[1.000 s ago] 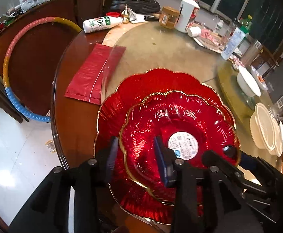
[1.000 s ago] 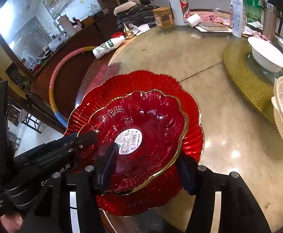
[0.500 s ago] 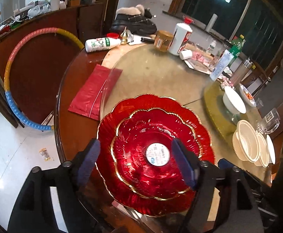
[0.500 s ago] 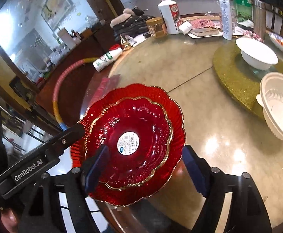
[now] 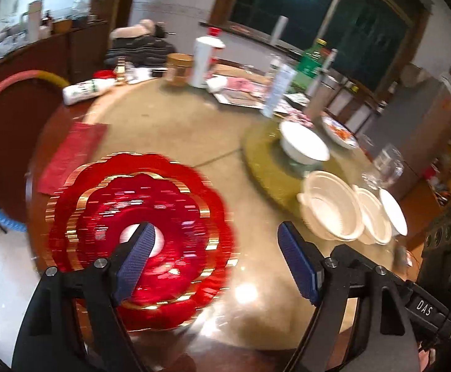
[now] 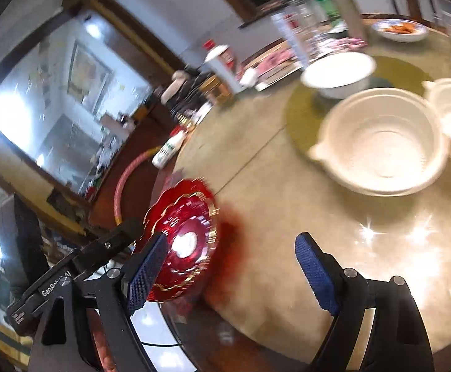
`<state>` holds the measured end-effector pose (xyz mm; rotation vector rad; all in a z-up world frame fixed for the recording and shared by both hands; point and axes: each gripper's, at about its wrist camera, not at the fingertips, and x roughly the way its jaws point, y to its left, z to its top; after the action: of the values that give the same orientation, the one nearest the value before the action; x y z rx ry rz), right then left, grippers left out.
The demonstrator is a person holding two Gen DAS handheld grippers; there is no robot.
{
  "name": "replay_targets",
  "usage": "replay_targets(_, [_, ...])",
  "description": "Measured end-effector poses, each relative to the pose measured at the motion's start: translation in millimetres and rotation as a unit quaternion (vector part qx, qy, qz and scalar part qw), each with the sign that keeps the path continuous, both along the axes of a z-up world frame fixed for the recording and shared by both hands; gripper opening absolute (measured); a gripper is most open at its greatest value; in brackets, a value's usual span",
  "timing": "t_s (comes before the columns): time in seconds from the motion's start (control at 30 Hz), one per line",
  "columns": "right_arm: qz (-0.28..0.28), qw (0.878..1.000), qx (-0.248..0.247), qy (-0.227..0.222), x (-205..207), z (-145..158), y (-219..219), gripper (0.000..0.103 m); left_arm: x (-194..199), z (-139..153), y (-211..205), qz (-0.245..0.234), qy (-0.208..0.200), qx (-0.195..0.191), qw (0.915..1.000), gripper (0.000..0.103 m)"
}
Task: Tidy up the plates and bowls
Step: 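Set the stacked red plates down at the table edge and open both grippers, then grasp the rim of a beige plastic bowl with the right gripper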
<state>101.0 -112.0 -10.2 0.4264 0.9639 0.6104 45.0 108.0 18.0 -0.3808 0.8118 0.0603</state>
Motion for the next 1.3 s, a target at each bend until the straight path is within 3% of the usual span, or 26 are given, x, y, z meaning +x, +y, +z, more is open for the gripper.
replay_targets(0.1, [-0.035, 0.999, 0.004, 0.001, 1.8, -2.8, -37.6, 0.086, 13.8, -3.6, -22.0, -0.021, 0.001, -0.015, 0.9997, 0.090])
replay_targets(0.2, [-0.064, 0.998, 0.007, 0.005, 6.7, -5.8, -67.0, 0.086, 29.8, -8.2, -49.2, -0.056, 0.013, -0.021, 0.9982, 0.103])
replay_targets(0.37, [-0.109, 0.994, 0.017, 0.023, 16.1, -13.2, -104.0, 0.086, 53.7, -13.7, -80.6, -0.098, 0.020, -0.038, 0.9943, 0.103])
replay_targets(0.5, [-0.117, 0.992, 0.024, 0.047, 27.9, -22.3, -119.5, 0.089, 68.5, -17.4, -94.2, -0.095, 0.025, -0.013, 0.9951, 0.103])
replay_targets(0.7, [-0.129, 0.987, 0.049, 0.080, 45.3, -35.4, -131.3, 0.091, 94.4, -35.1, -115.1, -0.089, 0.069, 0.046, 0.9926, 0.103])
replay_targets(0.93, [-0.158, 0.982, 0.040, 0.095, 67.8, -44.5, -133.6, 0.090, 118.5, -45.3, -123.8, -0.069, 0.079, 0.031, 0.9940, 0.103])
replay_targets(1.17, [-0.174, 0.978, 0.011, 0.111, 85.9, -56.9, -124.8, 0.059, 132.8, -54.0, -135.4, -0.069, 0.085, 0.040, 0.9932, 0.103])
replay_targets(1.23, [-0.179, 0.977, 0.011, 0.115, 87.2, -60.0, -125.6, 0.057, 136.4, -57.4, -134.5, -0.067, 0.089, 0.030, 0.9933, 0.097])
replay_targets(1.3, [-0.182, 0.977, 0.007, 0.114, 88.6, -61.1, -124.6, 0.053, 139.6, -60.6, -133.9, -0.065, 0.095, 0.028, 0.9930, 0.079])
